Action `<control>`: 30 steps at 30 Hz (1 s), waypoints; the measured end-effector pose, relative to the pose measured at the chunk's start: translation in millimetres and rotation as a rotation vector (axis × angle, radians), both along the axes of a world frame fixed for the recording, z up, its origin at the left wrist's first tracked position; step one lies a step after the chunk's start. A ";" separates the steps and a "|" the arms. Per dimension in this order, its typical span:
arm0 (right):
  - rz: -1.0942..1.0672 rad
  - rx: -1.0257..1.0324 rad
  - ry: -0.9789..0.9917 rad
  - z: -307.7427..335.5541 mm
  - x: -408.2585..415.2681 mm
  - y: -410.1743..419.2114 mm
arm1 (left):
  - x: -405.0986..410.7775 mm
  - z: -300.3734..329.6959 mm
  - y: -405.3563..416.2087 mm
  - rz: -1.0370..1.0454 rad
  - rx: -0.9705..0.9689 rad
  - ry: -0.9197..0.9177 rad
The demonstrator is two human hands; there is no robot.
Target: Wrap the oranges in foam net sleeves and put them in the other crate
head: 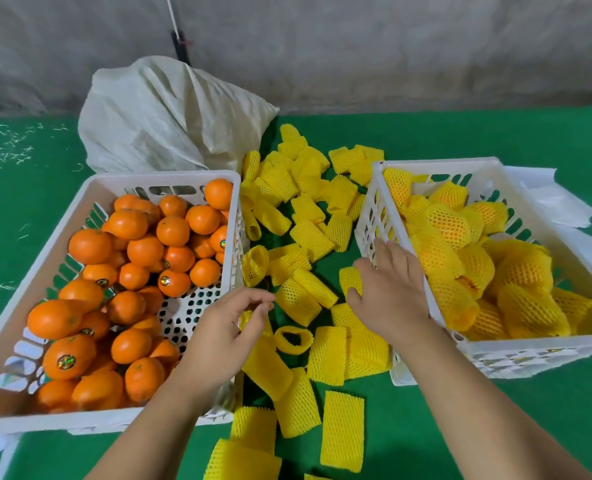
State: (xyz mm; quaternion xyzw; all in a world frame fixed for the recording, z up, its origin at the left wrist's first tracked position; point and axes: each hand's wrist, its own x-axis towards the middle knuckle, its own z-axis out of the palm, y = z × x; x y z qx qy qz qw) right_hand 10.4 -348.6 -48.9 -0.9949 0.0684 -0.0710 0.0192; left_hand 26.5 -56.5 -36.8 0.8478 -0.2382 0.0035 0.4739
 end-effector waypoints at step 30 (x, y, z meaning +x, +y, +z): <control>-0.243 1.333 -0.059 -45.6 2.1 82.8 | 132.3 -101.3 34.4 0.251 1.046 0.272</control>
